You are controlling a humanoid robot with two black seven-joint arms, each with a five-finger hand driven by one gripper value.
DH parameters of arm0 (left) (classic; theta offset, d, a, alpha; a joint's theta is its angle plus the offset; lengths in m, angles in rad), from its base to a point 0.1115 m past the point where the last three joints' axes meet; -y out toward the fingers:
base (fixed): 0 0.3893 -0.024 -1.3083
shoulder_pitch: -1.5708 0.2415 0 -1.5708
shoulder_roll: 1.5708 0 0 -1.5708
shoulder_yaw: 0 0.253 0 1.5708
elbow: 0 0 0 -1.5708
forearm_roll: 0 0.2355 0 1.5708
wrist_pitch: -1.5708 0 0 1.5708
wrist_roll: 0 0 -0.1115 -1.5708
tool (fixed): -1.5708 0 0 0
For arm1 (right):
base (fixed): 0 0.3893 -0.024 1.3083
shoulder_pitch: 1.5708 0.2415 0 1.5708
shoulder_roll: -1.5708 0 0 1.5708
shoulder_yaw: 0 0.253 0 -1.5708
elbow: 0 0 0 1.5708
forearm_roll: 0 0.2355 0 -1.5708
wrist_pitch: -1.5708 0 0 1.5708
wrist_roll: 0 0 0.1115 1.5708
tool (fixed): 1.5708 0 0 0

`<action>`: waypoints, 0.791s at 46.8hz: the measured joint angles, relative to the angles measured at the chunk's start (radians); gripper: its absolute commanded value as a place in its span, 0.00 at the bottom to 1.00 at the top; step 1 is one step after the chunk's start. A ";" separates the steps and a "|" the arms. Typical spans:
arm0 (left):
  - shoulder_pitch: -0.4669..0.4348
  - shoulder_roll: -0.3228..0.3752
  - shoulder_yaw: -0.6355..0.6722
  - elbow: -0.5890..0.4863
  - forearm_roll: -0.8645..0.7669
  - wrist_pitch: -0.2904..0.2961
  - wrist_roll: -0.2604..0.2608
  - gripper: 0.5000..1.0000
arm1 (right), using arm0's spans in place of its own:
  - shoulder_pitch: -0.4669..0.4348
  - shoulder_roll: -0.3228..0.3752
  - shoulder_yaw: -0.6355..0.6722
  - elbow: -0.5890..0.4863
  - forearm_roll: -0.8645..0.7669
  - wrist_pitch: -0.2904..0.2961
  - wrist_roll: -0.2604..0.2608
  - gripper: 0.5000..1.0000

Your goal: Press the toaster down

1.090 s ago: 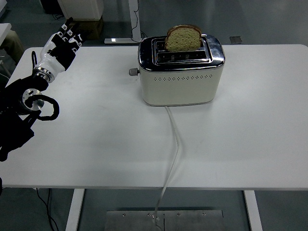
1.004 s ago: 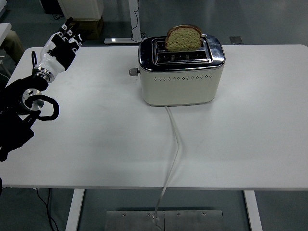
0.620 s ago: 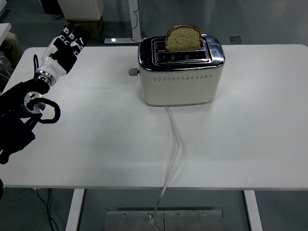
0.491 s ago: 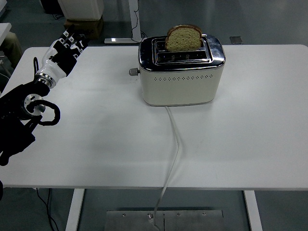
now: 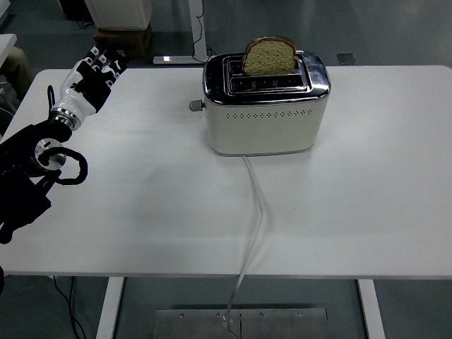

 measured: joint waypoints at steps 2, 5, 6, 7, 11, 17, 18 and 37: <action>-0.001 0.000 0.000 0.000 0.001 0.000 0.000 1.00 | 0.000 0.000 0.000 0.000 0.000 0.000 0.000 1.00; -0.003 0.000 0.000 0.000 0.002 0.000 0.000 1.00 | 0.000 0.000 0.000 0.000 0.000 0.000 0.000 1.00; -0.003 -0.001 0.000 0.000 0.004 0.000 0.000 1.00 | -0.001 0.000 0.000 0.000 0.000 0.000 0.000 1.00; -0.004 -0.001 0.000 0.000 0.005 0.001 0.000 1.00 | 0.000 0.000 0.000 0.000 0.000 0.000 0.000 1.00; -0.005 -0.003 0.001 0.000 0.007 0.002 0.000 1.00 | 0.000 0.000 0.000 0.000 0.000 0.000 0.000 1.00; -0.005 -0.003 0.001 0.001 -0.002 0.010 -0.002 1.00 | -0.001 0.000 0.000 0.000 0.000 0.000 0.000 1.00; -0.005 -0.003 0.001 0.001 -0.003 0.012 -0.002 1.00 | -0.001 0.000 0.000 0.000 0.000 0.000 0.000 1.00; -0.006 -0.003 0.000 0.001 0.008 0.030 -0.003 1.00 | -0.001 0.000 0.000 0.000 0.000 0.000 0.000 1.00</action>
